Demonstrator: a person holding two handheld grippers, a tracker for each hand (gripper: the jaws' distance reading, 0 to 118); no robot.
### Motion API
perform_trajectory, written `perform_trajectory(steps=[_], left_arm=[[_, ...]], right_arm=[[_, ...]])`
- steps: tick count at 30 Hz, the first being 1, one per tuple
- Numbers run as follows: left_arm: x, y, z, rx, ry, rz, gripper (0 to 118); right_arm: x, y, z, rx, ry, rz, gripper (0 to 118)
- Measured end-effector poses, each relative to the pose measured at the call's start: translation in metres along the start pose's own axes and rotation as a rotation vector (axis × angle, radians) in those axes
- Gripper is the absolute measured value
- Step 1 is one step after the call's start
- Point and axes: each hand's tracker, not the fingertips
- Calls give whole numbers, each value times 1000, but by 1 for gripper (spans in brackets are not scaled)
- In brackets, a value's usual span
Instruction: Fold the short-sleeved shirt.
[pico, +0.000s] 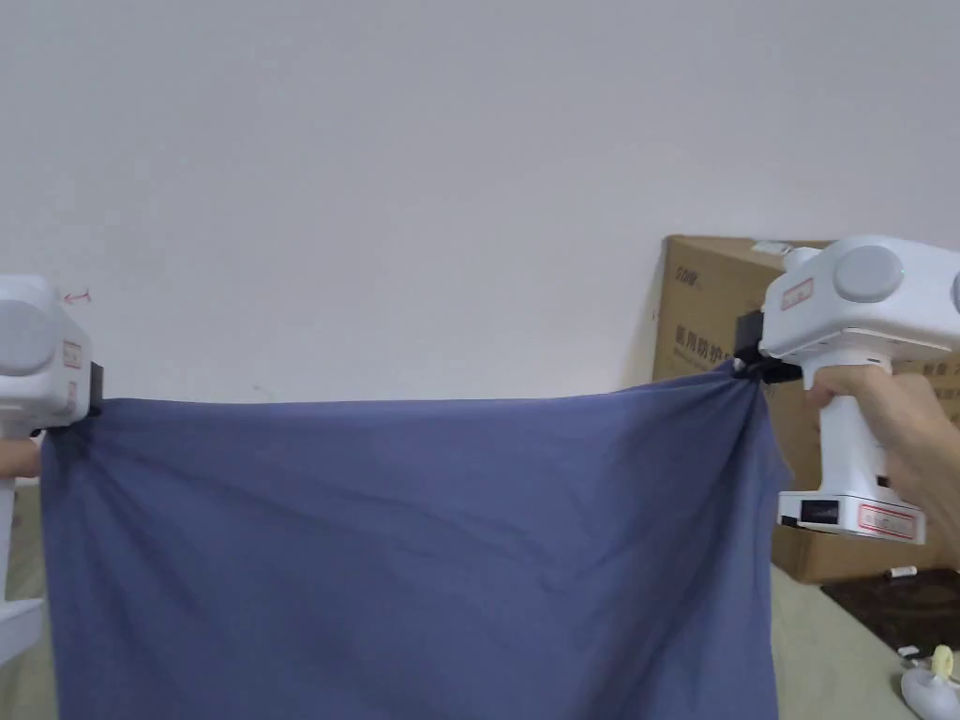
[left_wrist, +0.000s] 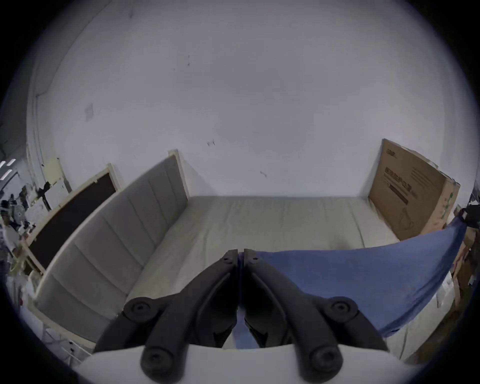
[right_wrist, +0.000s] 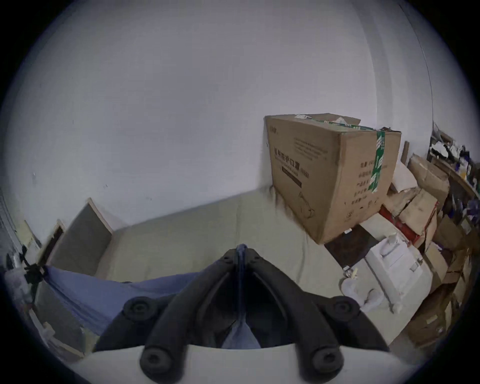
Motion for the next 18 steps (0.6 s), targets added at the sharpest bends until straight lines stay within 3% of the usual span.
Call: perform_trajectory(steps=[11, 13, 17, 18], left_arm=[[15, 136, -37, 154, 102, 91, 2], [21, 153, -39, 194, 135, 66, 2], [25, 180, -39, 235, 163, 36, 3], [24, 186, -37, 249, 167, 52, 3]], right_arm=[[-54, 120, -36, 127, -6, -48, 4], [-65, 141, -38, 158, -27, -12, 4], [-79, 170, -28, 235, -7, -57, 4], [-83, 174, -25, 236, -22, -37, 4]])
